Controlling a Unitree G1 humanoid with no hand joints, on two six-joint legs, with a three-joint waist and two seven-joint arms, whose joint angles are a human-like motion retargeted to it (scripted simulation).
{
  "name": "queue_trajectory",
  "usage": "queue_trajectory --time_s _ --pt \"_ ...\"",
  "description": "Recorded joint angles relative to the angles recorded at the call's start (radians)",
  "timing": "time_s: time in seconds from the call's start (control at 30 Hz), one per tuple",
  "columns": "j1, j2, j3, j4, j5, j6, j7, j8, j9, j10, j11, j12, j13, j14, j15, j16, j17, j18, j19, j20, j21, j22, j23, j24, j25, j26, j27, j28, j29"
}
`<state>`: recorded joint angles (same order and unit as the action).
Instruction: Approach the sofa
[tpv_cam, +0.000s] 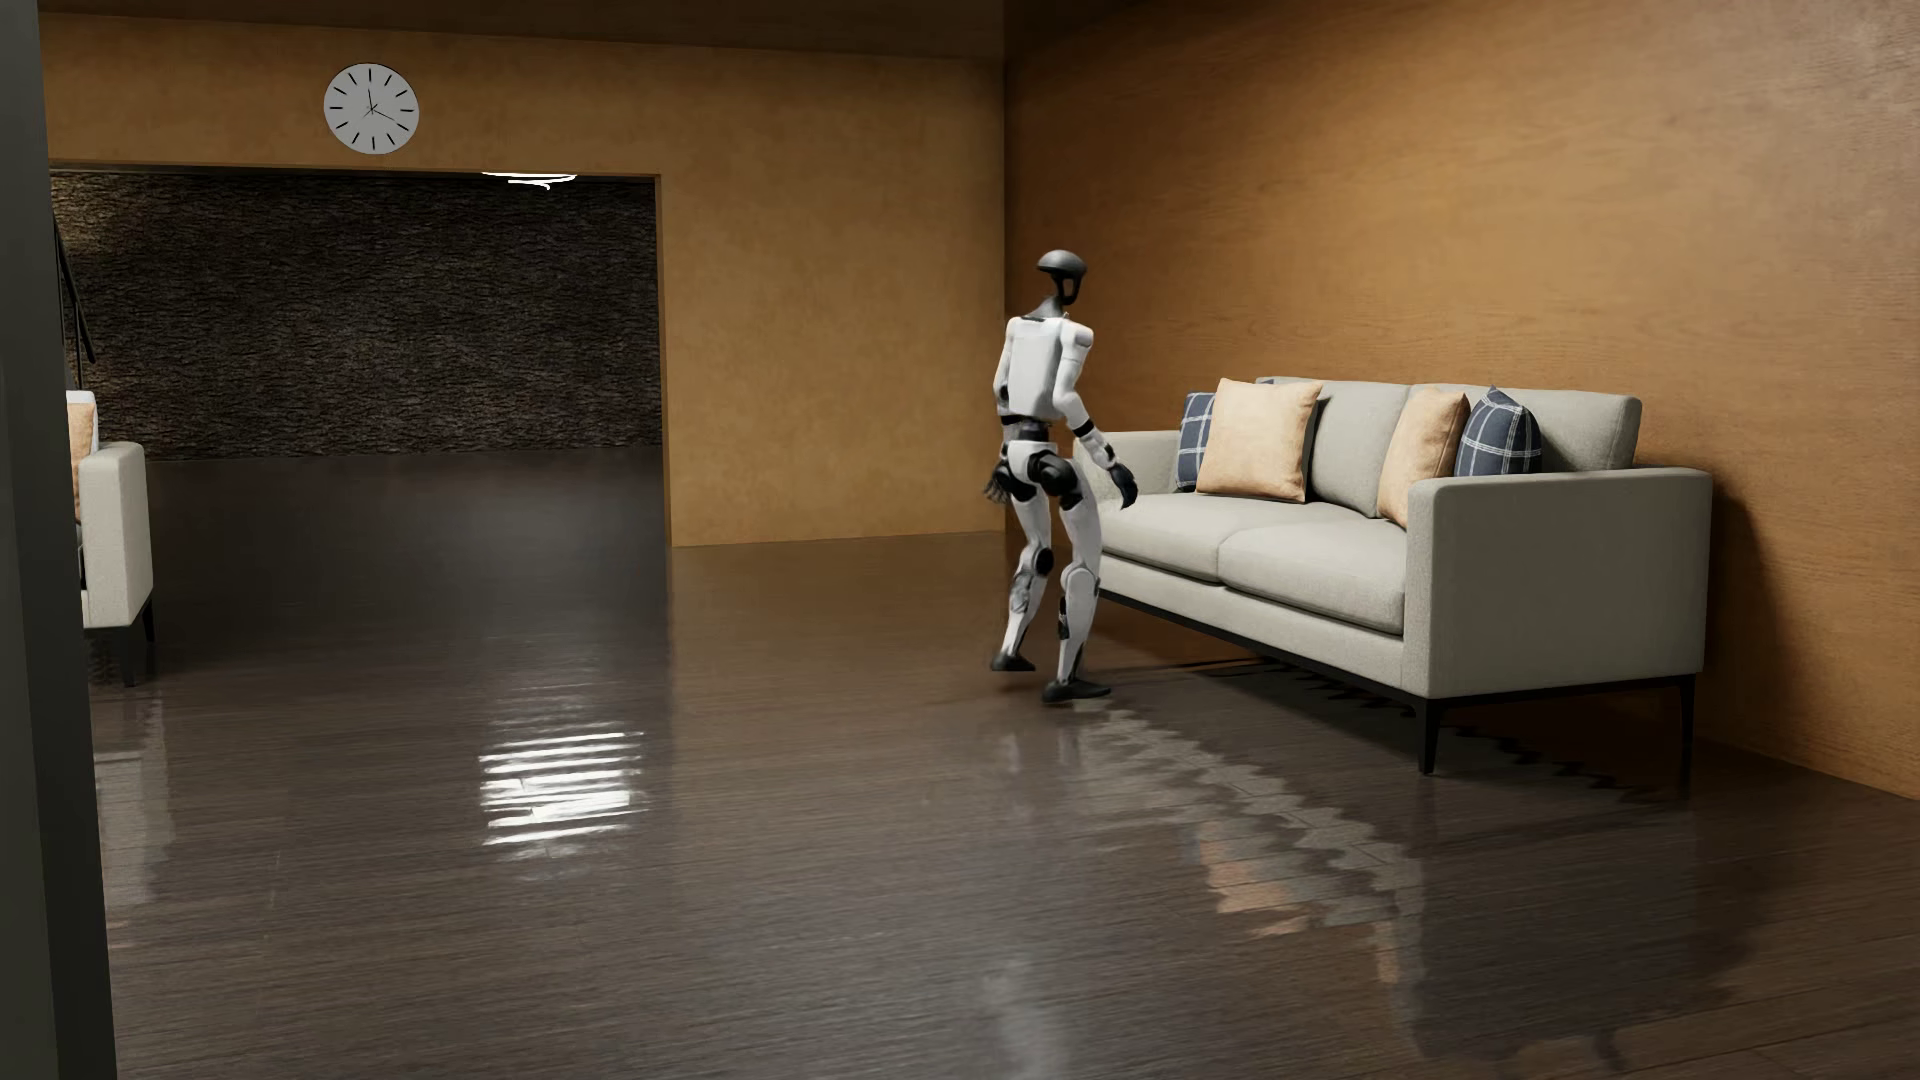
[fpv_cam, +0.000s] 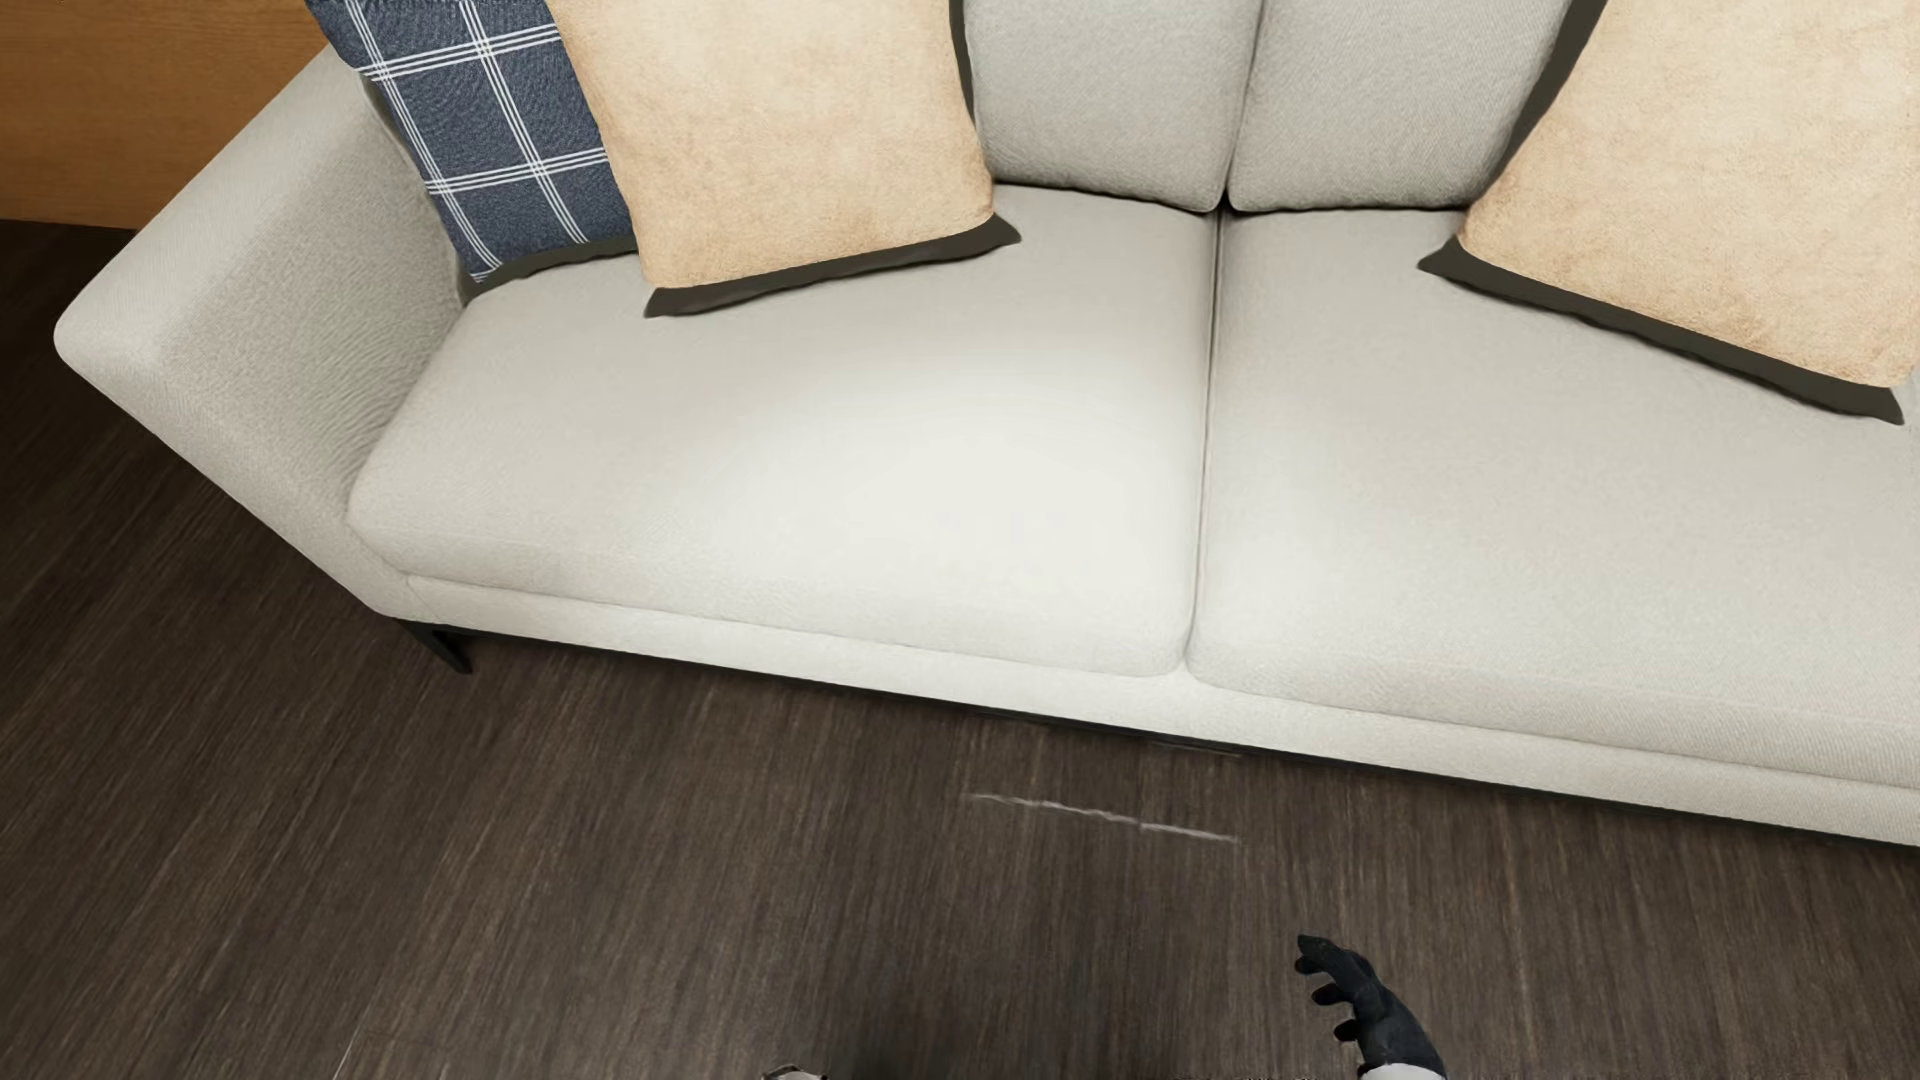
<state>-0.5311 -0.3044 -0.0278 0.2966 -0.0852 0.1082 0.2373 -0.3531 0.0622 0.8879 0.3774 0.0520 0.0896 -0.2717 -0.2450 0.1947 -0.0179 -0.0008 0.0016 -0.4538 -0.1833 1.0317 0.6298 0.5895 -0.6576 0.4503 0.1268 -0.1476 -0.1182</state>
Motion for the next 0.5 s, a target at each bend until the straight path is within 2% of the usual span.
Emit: queue_trajectory --time_s 0.03,0.07,0.1,0.17,0.2,0.3,0.33,0.4,0.47,0.5 --pt "0.016 0.004 0.005 -0.038 0.007 0.007 -0.025 0.012 -0.001 -0.171 -0.004 0.037 -0.016 0.010 -0.006 0.037 -0.002 -0.030 0.008 -0.039 0.003 -0.019 -0.024 0.020 0.005 -0.042 -0.030 -0.030 -0.001" --pt "0.046 0.017 0.010 -0.078 0.006 0.011 -0.040 0.027 -0.005 -0.331 -0.040 0.073 -0.026 0.112 0.004 0.048 -0.013 -0.006 0.014 -0.035 0.011 -0.049 -0.048 0.016 0.000 -0.061 -0.052 -0.013 -0.002" --pt "0.071 0.017 0.012 -0.080 0.009 0.014 -0.025 0.041 -0.007 -0.373 -0.043 0.110 -0.033 0.095 0.005 0.047 -0.017 0.012 0.020 0.009 0.019 -0.081 -0.065 -0.014 0.001 -0.055 -0.069 0.036 0.002" --pt "0.097 0.008 0.017 -0.093 -0.009 0.012 0.002 0.060 -0.006 -0.410 -0.023 0.132 -0.021 0.102 -0.004 0.012 -0.020 0.005 0.034 0.074 0.001 -0.112 -0.086 -0.076 0.010 -0.049 -0.069 0.140 -0.002" --pt "0.103 0.001 0.018 -0.103 -0.024 0.006 0.009 0.066 -0.005 -0.410 0.003 0.117 -0.004 0.098 -0.016 0.006 -0.014 0.003 0.043 0.057 -0.016 -0.111 -0.082 -0.070 0.018 -0.046 -0.057 0.152 -0.008" --pt "0.126 -0.038 0.016 -0.147 -0.085 -0.020 0.033 0.092 -0.004 -0.416 0.110 0.006 0.031 0.072 -0.051 0.002 -0.025 0.018 0.071 -0.041 -0.015 -0.129 0.000 -0.010 0.001 -0.050 0.013 0.098 0.012" --pt "0.133 -0.063 0.013 -0.165 -0.112 -0.031 0.038 0.105 -0.002 -0.413 0.173 -0.037 0.044 0.062 -0.059 -0.006 -0.037 0.024 0.083 -0.055 -0.009 -0.142 0.042 0.002 -0.013 -0.052 0.040 0.110 0.039" --pt "0.143 -0.147 0.006 -0.192 -0.157 -0.053 0.045 0.155 0.002 -0.402 0.344 -0.121 0.057 0.043 -0.013 -0.033 -0.041 0.032 0.113 -0.048 -0.002 -0.165 0.113 0.001 -0.044 -0.059 0.127 0.164 0.090" --pt "0.151 -0.237 -0.003 -0.206 -0.175 -0.075 0.055 0.231 0.006 -0.389 0.499 -0.201 0.095 0.024 0.059 -0.041 -0.043 0.034 0.154 -0.064 -0.017 -0.189 0.169 0.013 -0.049 -0.084 0.163 0.203 0.107" --pt "0.154 -0.263 -0.007 -0.212 -0.175 -0.086 0.057 0.262 0.005 -0.386 0.536 -0.234 0.112 0.019 0.036 -0.039 -0.039 0.032 0.169 -0.071 -0.029 -0.210 0.185 0.018 -0.041 -0.104 0.168 0.212 0.111"
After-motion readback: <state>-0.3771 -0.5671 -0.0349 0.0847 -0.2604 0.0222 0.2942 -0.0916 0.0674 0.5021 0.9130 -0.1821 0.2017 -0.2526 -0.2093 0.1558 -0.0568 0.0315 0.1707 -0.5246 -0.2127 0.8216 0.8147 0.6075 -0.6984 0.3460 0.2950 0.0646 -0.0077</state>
